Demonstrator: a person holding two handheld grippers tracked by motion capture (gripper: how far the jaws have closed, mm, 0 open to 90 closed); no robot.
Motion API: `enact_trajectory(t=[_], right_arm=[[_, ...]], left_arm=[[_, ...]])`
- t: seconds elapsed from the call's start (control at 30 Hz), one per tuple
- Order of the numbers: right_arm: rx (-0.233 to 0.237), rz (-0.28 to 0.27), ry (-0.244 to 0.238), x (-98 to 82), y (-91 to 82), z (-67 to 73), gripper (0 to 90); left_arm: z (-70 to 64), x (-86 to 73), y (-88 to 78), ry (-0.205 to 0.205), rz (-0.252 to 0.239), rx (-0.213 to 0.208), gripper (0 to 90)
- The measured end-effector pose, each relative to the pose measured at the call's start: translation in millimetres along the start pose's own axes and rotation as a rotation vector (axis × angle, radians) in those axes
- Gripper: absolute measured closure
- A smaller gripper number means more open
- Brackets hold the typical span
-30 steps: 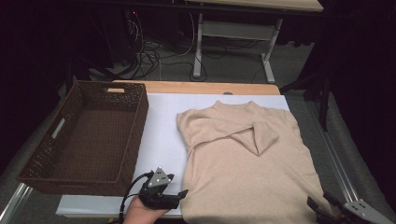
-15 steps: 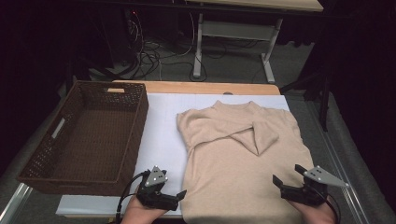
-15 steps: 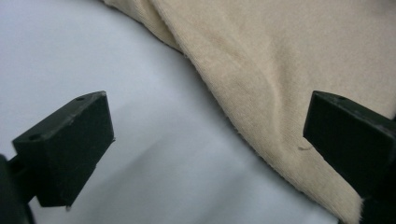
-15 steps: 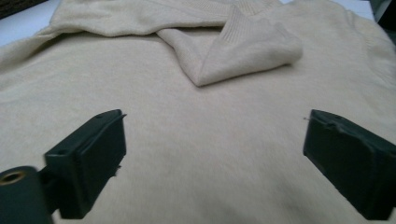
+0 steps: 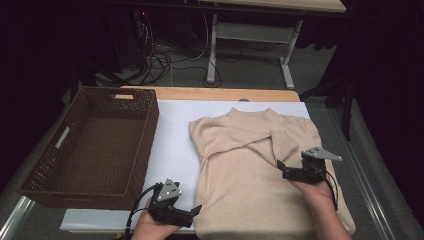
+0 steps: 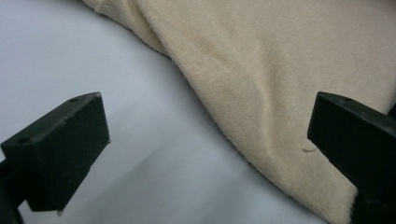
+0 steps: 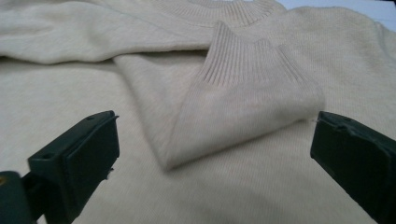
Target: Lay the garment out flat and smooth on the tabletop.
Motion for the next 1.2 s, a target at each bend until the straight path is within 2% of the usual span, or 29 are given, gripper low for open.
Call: enact_trajectory(t=[0.1,0.2,0.3,0.33,0.37,0.4,0.43,0.47,0.53,0.6,0.7,0.73,0.87,1.03,1.2], right_arm=[[-0.028,0.039,0.028,8.4,20.9,-8.4,6.2],[-0.045,0.056,0.052,10.7,29.0,-13.4,8.1],[-0.063,0.118,0.097,7.3,47.4,-19.8,10.8],[-0.063,0.118,0.097,7.3,47.4,-19.8,10.8],[-0.061,0.131,0.102,5.8,51.4,-19.3,20.1],[-0.061,0.126,0.086,6.2,51.7,-18.0,31.8],[-0.061,0.116,0.065,7.3,50.8,-16.1,47.3],[-0.061,0.116,0.065,7.3,50.8,-16.1,47.3],[-0.063,0.096,0.019,12.5,46.2,-14.0,72.2],[-0.061,0.066,0.006,19.3,39.6,-12.0,82.2],[-0.031,0.018,-0.028,32.8,28.6,-2.8,84.2],[-0.015,0.003,-0.058,38.8,24.8,5.1,84.4],[0.04,-0.045,-0.117,49.4,20.6,33.1,84.4],[0.156,-0.065,-0.212,49.3,24.9,87.9,84.4],[0.267,-0.054,-0.298,42.2,28.3,140.9,84.4]], left_arm=[[0.6,-0.3,-0.6,0.005,0.0,-0.005,0.0],[2.8,-0.7,-1.5,0.001,-0.004,-0.003,0.0],[4.3,-1.3,-2.3,-0.005,-0.005,-0.003,0.0],[4.3,-1.4,-2.6,-0.005,-0.005,-0.004,0.0],[4.3,-1.4,-2.9,-0.005,-0.006,-0.005,0.0],[4.2,-1.3,-3.1,-0.005,-0.007,-0.006,0.0],[4.1,-1.1,-3.4,-0.005,-0.008,-0.007,0.0],[4.1,-0.9,-3.5,-0.004,-0.009,-0.007,0.0],[4.3,-0.5,-3.5,-0.003,-0.01,-0.009,0.0],[4.9,-0.2,-3.5,-0.003,-0.011,-0.007,0.0],[5.3,0.6,-3.6,-0.005,-0.015,-0.007,0.0],[5.5,0.8,-3.4,-0.006,-0.015,-0.007,0.0],[4.7,1.7,-2.7,-0.006,-0.018,-0.011,0.0],[3.9,2.1,-1.8,-0.003,-0.016,-0.013,0.0],[4.3,2.1,-2.1,-0.003,-0.017,-0.012,0.0]])
Point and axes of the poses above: each handheld gripper's, and its own axes: y roughly forward along the jaws, x roughly out of its top, z roughly to its left, the point moved 4 cm from there along y, roughly forward along the jaws, and after that the axes turned 7 degrees about -y, right-handed, at the moved point
